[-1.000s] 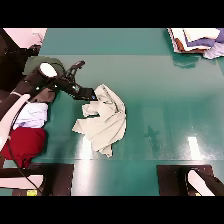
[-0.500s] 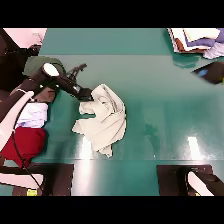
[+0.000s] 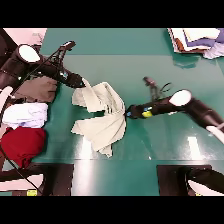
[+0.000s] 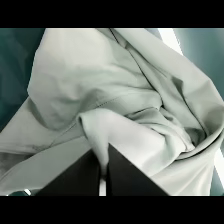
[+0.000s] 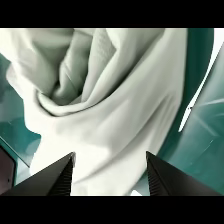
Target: Fold the shirts.
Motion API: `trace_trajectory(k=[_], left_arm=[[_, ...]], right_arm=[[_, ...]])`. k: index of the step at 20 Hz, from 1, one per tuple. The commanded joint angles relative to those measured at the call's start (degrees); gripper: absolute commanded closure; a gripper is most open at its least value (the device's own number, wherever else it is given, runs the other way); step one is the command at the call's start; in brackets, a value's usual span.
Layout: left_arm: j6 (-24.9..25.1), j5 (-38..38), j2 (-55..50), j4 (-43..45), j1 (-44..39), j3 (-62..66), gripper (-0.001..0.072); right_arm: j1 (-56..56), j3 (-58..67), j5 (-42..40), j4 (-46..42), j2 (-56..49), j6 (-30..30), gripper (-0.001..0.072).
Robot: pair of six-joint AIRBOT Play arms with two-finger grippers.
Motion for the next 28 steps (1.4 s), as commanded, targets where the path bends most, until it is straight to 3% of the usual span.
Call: trace_trajectory(k=[1, 2, 4, 5, 7, 10, 12, 17, 23, 28], left_arm=[[0.0, -0.5, 0.5, 0.7, 0.1, 0.3, 0.068], [0.0, -0.5, 0.5, 0.7, 0.1, 0.3, 0.068], [0.0, -0.5, 0.5, 0.7, 0.1, 0.3, 0.068], [-0.1, -0.5, 0.6, 0.7, 0.1, 0.4, 0.0681], [-0.5, -0.6, 1.9, 1.3, 1.4, 1.6, 0.0681], [-1.4, -0.7, 6.8, 1.5, 6.3, 8.6, 0.0681], [-1.4, -0.7, 11.1, 1.5, 9.4, 13.9, 0.0681], [-1.3, -0.7, 19.8, 1.5, 10.7, 23.2, 0.0681], [0.1, -3.9, 24.7, 1.6, 10.7, 26.0, 0.0681], [-0.5, -9.1, 24.8, 1.5, 10.7, 13.6, 0.0681]], right_arm=[[5.2, 0.3, -4.9, 2.7, -7.2, -0.4, 0.0206], [5.2, 1.2, -4.9, 2.6, -8.1, -0.4, 0.0273], [4.9, 3.0, -5.2, 2.5, -8.6, -2.8, 0.062], [4.1, 4.1, -4.9, 2.1, -8.4, -3.5, 0.0699], [1.0, 7.3, -1.3, -2.9, -6.4, -2.2, 0.07], [-7.4, 15.4, 8.0, -18.2, 1.1, 4.8, 0.07], [-13.6, 22.1, 12.9, -24.9, 6.5, 6.3, 0.07], [-23.8, 37.0, 19.6, -27.5, 14.9, 5.8, 0.07], [-26.0, 46.6, 27.6, -31.5, 16.9, 4.6, 0.07], [-23.6, 41.6, 36.4, -31.6, 15.0, 4.6, 0.07]])
